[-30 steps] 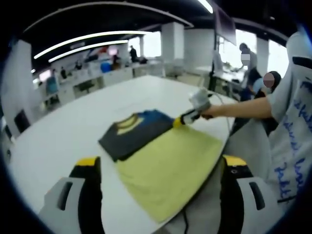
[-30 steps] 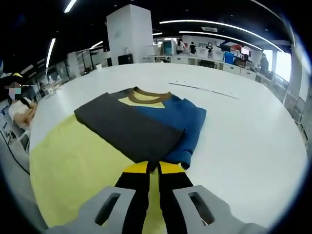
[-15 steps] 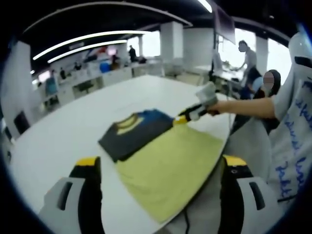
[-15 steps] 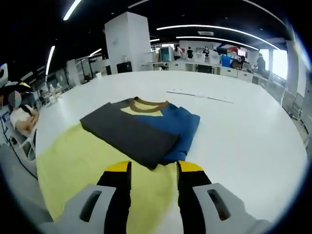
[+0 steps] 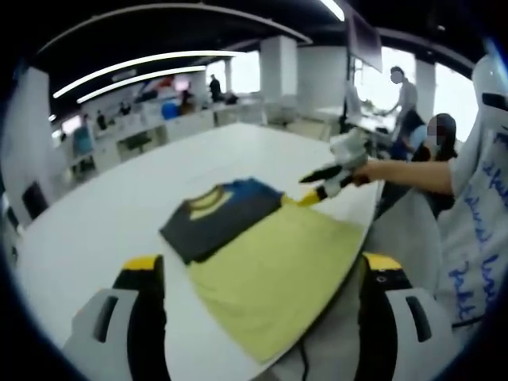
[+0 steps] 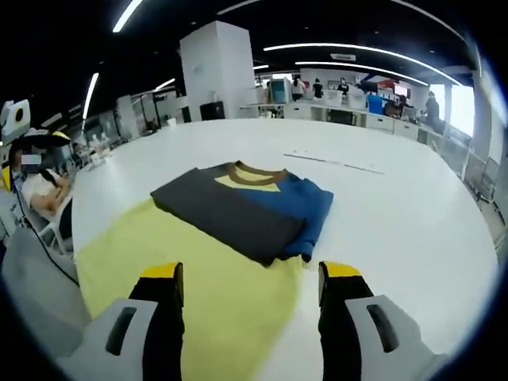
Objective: Fold the garment on the visible template until the final outline fits inside the template.
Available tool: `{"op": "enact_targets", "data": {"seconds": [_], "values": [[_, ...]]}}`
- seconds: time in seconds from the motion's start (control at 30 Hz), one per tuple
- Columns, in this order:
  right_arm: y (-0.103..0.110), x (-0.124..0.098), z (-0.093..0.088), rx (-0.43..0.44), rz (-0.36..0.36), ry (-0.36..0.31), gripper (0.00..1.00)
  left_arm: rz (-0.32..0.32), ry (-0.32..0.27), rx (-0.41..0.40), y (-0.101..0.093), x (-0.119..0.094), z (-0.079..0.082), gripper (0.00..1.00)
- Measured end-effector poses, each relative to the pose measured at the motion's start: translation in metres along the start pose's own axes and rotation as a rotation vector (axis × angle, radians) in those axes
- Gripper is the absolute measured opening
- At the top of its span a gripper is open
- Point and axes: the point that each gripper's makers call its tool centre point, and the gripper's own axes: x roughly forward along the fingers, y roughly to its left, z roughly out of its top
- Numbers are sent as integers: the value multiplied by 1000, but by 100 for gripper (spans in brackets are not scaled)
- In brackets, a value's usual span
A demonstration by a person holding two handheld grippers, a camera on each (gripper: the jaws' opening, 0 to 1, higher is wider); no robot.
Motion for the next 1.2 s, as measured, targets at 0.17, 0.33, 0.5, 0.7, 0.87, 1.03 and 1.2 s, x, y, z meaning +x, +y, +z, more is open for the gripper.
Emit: {"op": "enact_targets", "data": {"seconds": [0.17,0.33,0.5,0.7,0.87,1.03,1.2], "values": [[13,-15,14,-53,17,-21,83,0,0,3,1,-1,0,98],[31,-30,23,-84,57,-32,93,-2,-3,2,0,0,0,98],[46,-40,23,-92,103,-22,100,-7,1,4,-1,1,-1,97],[53,-49,14,-74,117,1,100,-4,10,-9,1,2,-6,98],[55,-60,10,-83,105,11,100,1,34,-19,3,3,-14,97],[57,-72,16,-72,89,-6,100,-3,29,-33,3,4,-17,98],[57,-76,8,-83,79,21,100,-3,38,-55,4,5,-26,98]]}}
